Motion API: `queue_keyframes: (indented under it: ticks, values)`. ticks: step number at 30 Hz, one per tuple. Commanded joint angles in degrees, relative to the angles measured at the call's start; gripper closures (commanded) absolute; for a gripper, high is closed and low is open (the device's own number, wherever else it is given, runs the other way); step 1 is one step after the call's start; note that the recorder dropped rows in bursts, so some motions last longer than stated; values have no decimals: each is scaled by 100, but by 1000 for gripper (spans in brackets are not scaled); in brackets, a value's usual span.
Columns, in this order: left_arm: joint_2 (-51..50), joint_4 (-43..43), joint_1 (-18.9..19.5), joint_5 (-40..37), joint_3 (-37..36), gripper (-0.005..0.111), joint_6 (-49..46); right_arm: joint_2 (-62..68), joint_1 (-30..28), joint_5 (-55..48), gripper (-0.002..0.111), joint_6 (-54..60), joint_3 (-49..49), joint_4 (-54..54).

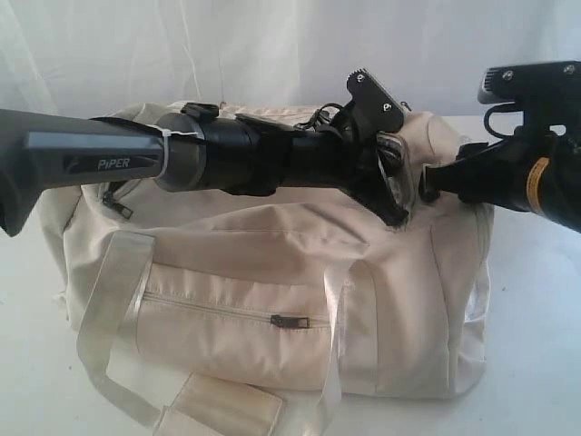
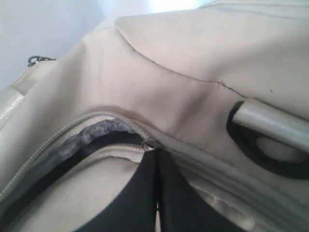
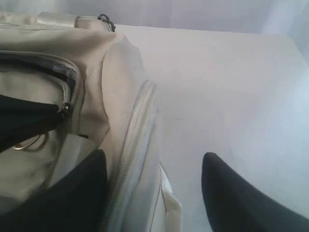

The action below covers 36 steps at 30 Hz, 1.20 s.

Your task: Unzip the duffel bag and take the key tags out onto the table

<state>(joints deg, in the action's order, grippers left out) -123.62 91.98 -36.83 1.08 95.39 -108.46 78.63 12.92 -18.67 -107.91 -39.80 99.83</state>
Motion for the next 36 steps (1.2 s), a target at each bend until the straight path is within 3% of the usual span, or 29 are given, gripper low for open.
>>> queue_keyframes:
  ticks: [1, 6, 11, 14, 18, 20, 25, 32, 36]
  values:
    - [60, 69, -51, -75, 26, 107, 26, 89, -38, -50, 54, 23, -31, 8]
    - [363, 54, -221, 22, -247, 107, -330, 87, -38, -94, 54, 12, -70, 8]
    - [401, 54, -288, 862, -435, 105, -732, 87, -38, 17, 54, -24, -118, 6]
    - [328, 293, -288, 1235, -485, 85, -1167, 87, -38, 149, 54, -24, -145, -39]
    - [303, 411, -288, 1285, -485, 31, -1257, 87, -38, 161, 54, -24, -160, -39]
    - [293, 451, -288, 1273, -474, 21, -1257, 87, -38, 161, 54, -24, -160, -39]
    - [161, 571, -327, 1296, -474, 38, -1257, 87, -38, 186, 54, -24, -159, -39]
    - [696, 629, -799, 1870, -474, 38, -1257, 87, -38, 75, 54, -24, -159, -25]
    - [898, 797, -812, 2015, -474, 39, -1257, 87, -38, 86, 54, -24, -159, -25]
